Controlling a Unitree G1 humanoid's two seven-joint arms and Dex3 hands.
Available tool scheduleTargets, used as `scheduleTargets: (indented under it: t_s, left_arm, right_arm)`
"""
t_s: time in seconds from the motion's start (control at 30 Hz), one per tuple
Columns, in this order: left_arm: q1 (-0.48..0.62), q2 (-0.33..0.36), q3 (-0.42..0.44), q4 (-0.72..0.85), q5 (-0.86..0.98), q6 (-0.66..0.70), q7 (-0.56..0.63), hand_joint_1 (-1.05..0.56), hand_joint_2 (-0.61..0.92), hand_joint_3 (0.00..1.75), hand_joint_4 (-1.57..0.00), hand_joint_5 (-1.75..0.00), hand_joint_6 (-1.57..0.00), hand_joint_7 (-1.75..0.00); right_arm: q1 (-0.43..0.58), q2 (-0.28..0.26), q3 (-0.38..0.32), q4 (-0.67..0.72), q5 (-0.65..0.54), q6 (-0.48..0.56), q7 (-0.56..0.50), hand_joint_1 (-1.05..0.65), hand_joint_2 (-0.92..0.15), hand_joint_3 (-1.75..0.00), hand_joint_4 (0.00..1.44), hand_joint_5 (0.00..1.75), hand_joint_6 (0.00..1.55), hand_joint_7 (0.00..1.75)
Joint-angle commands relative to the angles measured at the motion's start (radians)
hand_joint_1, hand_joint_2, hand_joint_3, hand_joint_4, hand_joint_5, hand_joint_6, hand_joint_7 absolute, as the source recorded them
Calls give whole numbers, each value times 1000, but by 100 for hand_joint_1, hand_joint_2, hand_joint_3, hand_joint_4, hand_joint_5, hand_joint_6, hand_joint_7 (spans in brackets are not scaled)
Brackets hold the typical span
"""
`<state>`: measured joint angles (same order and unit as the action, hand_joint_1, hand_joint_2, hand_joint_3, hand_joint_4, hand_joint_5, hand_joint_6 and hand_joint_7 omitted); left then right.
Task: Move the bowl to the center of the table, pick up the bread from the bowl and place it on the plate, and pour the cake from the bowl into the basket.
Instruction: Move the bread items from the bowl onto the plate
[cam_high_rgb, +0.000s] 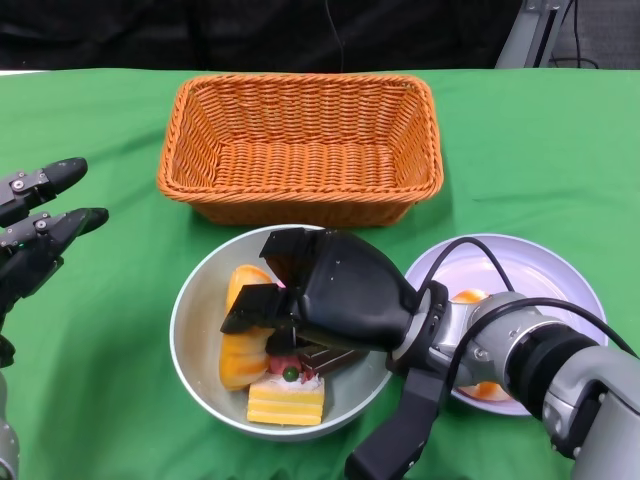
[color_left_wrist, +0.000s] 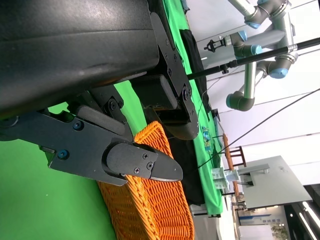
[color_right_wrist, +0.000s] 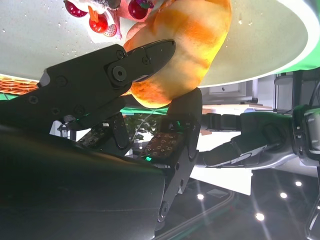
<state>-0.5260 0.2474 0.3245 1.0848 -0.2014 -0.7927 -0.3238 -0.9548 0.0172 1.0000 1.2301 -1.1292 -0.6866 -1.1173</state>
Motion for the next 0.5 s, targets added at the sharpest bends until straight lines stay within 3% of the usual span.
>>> scheduleTargets:
  t_s: [0.03, 0.3, 0.33, 0.4, 0.5]
  left_arm:
    - [-14, 18, 8, 7, -10, 2, -3, -52, 92, 17, -106, -15, -100, -2]
    - [-17, 16, 9, 14, -9, 5, 1, -52, 92, 16, -106, -14, -100, -2]
    - [-18, 14, 10, 14, -12, 7, 0, -52, 92, 16, -107, -14, -100, -2]
    - [-18, 12, 12, 14, -15, 9, -1, -52, 92, 16, -107, -14, -100, -2]
    - [-18, 10, 15, 12, -19, 12, -5, -51, 92, 16, -107, -13, -100, -1]
  right_arm:
    - [-13, -22, -10, -16, 5, -11, -28, -29, -84, 0, 71, 172, 86, 95]
    - [-10, -39, -19, -37, 9, -30, -50, -29, -85, 0, 68, 175, 81, 105]
    - [-9, -43, -18, -40, 5, -28, -65, -24, -86, 0, 69, 175, 76, 119]
    - [-9, -46, -15, -43, 1, -26, -83, -22, -86, 0, 69, 175, 73, 128]
    - [-11, -55, -21, -51, 5, -29, -103, -21, -85, 0, 68, 175, 73, 125]
